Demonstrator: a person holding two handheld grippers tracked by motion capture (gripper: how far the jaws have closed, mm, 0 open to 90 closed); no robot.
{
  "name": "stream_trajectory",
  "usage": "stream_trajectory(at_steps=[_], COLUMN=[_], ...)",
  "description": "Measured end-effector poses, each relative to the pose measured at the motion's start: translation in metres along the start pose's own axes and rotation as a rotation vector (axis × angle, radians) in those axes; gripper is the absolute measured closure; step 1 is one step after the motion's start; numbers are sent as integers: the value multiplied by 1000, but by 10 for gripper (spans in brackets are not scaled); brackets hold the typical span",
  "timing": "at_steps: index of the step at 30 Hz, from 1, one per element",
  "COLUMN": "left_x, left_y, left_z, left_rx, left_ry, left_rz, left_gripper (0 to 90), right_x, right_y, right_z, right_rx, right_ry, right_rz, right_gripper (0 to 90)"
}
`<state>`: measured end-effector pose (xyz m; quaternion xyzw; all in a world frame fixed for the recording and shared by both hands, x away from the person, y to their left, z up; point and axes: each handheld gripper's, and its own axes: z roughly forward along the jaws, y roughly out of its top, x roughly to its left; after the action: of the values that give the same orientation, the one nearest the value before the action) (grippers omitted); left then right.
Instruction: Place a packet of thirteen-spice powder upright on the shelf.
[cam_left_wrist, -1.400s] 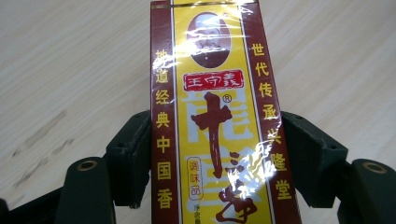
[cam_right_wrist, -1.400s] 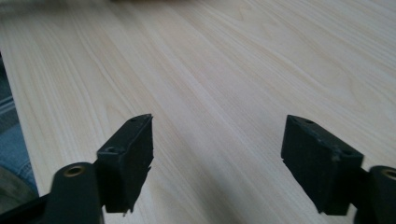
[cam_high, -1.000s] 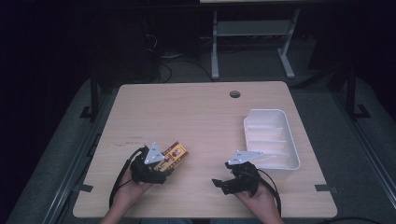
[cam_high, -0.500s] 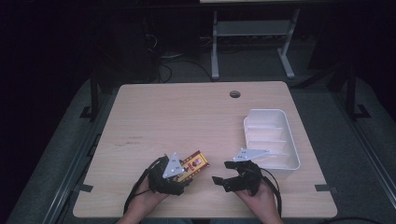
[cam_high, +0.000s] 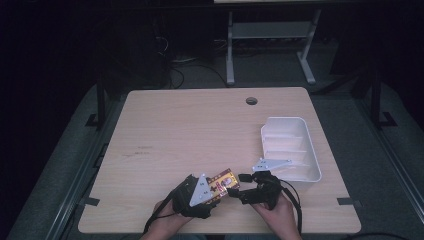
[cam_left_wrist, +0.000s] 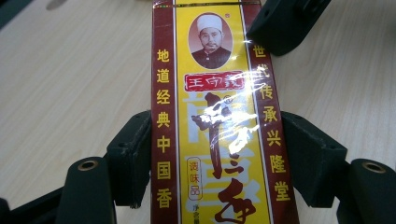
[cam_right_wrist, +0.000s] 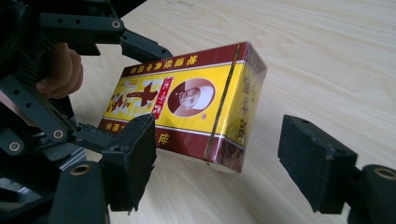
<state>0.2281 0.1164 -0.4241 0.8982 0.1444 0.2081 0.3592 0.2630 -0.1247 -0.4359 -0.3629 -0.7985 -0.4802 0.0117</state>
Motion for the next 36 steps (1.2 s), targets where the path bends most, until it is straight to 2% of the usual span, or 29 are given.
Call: stream_trajectory(at_steps=[6, 11, 15, 19, 24, 29, 30, 31, 32, 33, 34, 36], left_x=[-2, -3, -3, -6, -8, -7, -6, -5, -3, -3, -2, -2], left_y=[2, 2, 2, 3, 5, 4, 4, 3, 1, 1, 0, 0], left_z=[-3, -3, -3, -6, -8, -6, -5, -4, -2, -2, 0, 0], left_rx=[-25, -22, -33, -40, -49, -49, -36, -31, -23, -23, -18, -16], left_ry=[22, 27, 32, 56, 72, 70, 64, 61, 51, 51, 41, 48], left_rz=[15, 24, 20, 47, 63, 50, 42, 31, 9, 9, -4, 2], left_gripper=[312, 313, 314, 318, 321, 321, 321, 320, 321, 321, 322, 321], right_x=[-1, -1, -1, -3, -3, -3, -3, -3, -2, -2, 0, 1], right_y=[0, -1, -1, -1, 0, -1, -1, -1, 0, 0, 0, 0], right_z=[1, 2, 2, 2, 1, -1, -1, -2, -5, -5, -7, -7], right_rx=[-9, 1, -9, -24, -38, -59, -59, -68, -91, -91, -108, -113], right_ry=[56, 69, 81, 94, 110, 110, 110, 113, 123, 123, 131, 133], right_rz=[37, 43, 65, 104, 115, 141, 141, 143, 153, 153, 142, 140], right_gripper=[333, 366, 379, 392, 390, 427, 427, 448, 515, 515, 559, 564])
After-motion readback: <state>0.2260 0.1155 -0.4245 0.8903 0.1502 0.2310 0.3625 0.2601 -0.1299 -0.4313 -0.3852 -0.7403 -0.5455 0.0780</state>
